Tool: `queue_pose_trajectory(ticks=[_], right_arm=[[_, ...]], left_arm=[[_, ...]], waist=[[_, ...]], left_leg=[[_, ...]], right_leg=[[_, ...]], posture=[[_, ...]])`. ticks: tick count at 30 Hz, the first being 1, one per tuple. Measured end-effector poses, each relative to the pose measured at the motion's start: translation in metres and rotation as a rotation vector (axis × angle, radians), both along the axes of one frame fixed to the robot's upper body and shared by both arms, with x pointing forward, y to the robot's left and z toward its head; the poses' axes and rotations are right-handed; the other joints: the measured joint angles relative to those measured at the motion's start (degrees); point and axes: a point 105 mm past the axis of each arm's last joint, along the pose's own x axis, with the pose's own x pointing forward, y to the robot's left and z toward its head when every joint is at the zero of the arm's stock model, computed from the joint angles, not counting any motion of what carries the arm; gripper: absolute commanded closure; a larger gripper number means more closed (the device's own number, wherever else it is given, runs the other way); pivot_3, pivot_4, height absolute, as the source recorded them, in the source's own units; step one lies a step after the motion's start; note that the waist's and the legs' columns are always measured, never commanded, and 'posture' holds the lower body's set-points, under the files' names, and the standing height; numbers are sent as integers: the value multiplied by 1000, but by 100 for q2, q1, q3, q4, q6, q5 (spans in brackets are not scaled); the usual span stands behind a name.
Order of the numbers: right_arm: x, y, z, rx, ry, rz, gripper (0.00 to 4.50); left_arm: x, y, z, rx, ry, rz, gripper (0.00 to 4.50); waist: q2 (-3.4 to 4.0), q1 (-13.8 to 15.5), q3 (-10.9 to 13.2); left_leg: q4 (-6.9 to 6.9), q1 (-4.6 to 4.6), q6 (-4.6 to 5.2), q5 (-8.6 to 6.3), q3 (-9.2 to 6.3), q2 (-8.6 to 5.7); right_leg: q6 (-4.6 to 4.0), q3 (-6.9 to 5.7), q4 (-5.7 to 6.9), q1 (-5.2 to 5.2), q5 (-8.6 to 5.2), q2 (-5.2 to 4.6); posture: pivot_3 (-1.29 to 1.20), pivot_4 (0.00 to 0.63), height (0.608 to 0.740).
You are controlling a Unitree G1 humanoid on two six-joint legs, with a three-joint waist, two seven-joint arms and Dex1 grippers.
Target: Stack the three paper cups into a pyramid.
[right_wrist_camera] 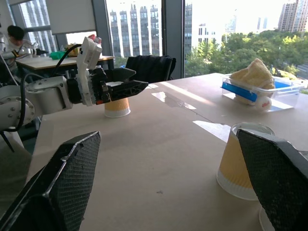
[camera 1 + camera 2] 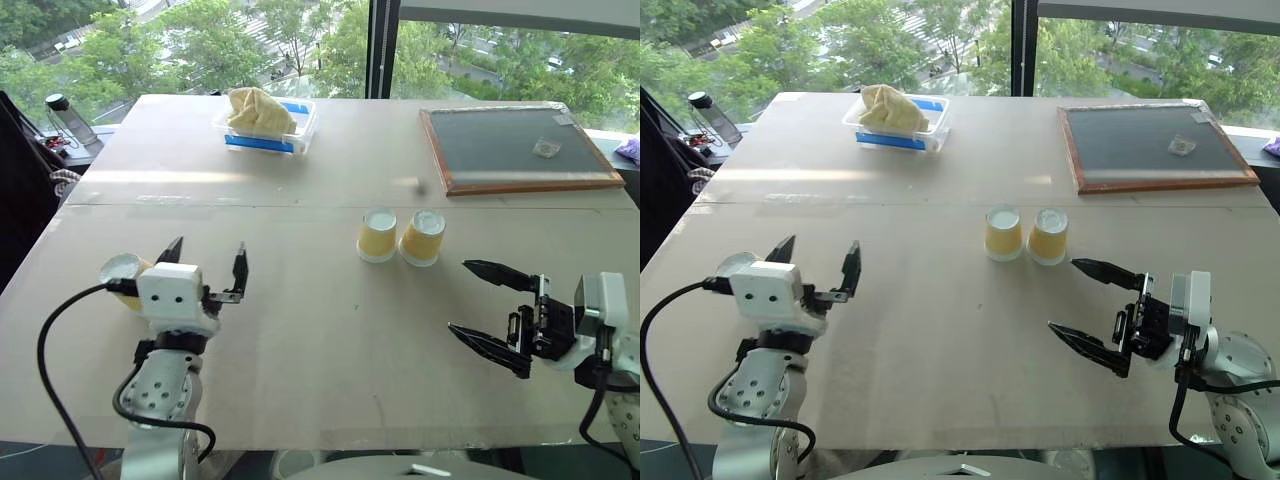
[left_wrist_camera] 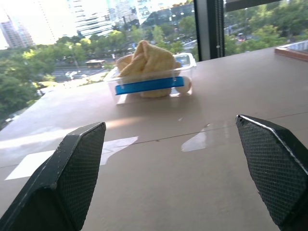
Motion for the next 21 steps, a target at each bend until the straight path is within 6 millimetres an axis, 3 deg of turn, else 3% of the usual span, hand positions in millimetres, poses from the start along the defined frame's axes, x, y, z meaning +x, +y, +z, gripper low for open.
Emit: queue_pose_trajectory(ticks=[2, 7, 10, 21], right_arm=[[1, 2, 2, 4, -3, 15, 0], [2, 5, 3, 3, 1, 35, 0], [1, 6, 2, -12, 10, 51, 0], [-1, 11, -5, -14, 31, 61, 0]], left_arm=[[-4, 21, 0, -9, -5, 108, 58], [-5, 45, -14, -35, 29, 215, 58], [-3, 49, -24, -50, 53, 233, 58], [5, 52, -23, -85, 11, 272, 58]], waist=[[-5, 11, -2], [-10, -6, -5], [-11, -7, -5], [-12, -4, -8]], left_leg=[[2, -3, 0, 0, -2, -1], [2, 2, 0, 0, 2, -7], [2, 0, 0, 0, 1, -7], [2, 1, 0, 0, 0, -3]], right_leg=[[-13, -13, 1, 0, -10, 0], [3, -14, 3, 2, -20, 4], [-16, -14, 3, 1, -8, 3], [-7, -15, 4, 2, -3, 2]], posture=[[0, 150, 740], [0, 150, 740], [0, 150, 740], [0, 150, 740]])
